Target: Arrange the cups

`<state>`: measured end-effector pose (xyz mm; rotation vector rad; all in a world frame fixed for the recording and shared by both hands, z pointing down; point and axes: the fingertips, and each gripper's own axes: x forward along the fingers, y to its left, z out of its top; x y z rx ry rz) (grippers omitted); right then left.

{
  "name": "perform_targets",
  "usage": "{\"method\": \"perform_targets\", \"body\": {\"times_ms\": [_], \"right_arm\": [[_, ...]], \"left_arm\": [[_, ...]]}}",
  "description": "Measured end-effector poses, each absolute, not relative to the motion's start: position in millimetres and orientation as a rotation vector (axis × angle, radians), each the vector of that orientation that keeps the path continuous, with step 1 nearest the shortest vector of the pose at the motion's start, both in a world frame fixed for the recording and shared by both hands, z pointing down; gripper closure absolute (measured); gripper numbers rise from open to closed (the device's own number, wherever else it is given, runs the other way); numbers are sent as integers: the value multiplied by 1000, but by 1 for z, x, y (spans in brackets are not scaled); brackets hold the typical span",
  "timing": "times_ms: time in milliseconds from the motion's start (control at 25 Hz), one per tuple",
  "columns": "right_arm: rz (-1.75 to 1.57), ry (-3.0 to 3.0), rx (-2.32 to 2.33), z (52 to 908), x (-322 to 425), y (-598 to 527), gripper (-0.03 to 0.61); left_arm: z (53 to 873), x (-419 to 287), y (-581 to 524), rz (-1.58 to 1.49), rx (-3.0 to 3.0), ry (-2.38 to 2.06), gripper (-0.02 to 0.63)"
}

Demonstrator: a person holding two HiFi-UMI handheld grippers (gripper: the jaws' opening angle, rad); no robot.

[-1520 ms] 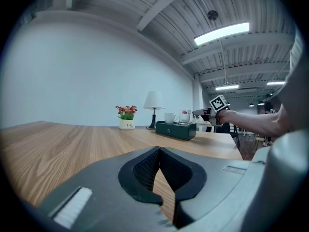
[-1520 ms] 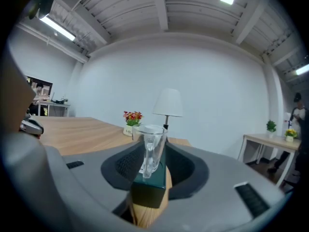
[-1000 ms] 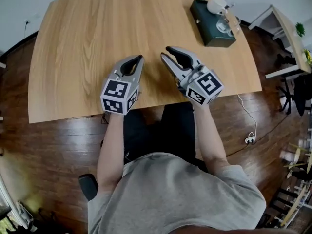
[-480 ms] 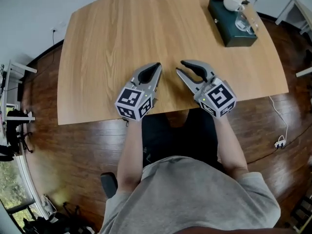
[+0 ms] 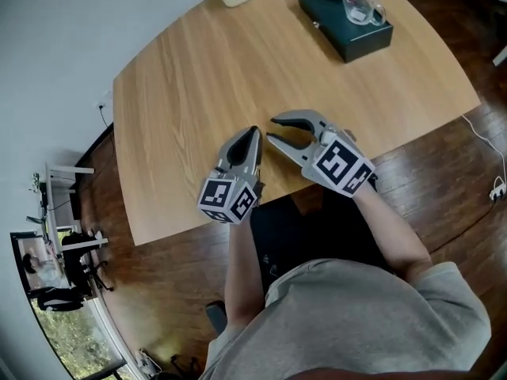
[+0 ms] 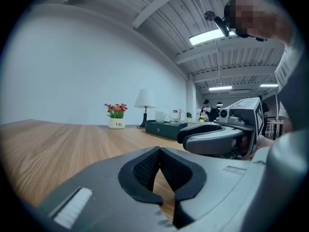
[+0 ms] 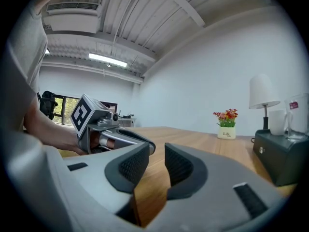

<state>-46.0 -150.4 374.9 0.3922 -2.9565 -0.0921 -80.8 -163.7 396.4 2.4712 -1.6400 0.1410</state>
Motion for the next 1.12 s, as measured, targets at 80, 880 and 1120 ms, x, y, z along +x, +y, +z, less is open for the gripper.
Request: {"method": "perform_targets", "body": {"times_ms": [80, 880, 1120], "right_arm": [[-91, -2957, 404, 374, -43, -153, 485], [-114, -2926, 397, 376, -44, -148, 485], [-120, -2911, 396, 382, -43, -147, 485]], "left_arm": [[397, -81, -164, 144, 2468, -1639, 603], [391, -79, -162, 139, 2497, -1620, 603], [394, -78, -162, 139, 2497, -1624, 603]]}}
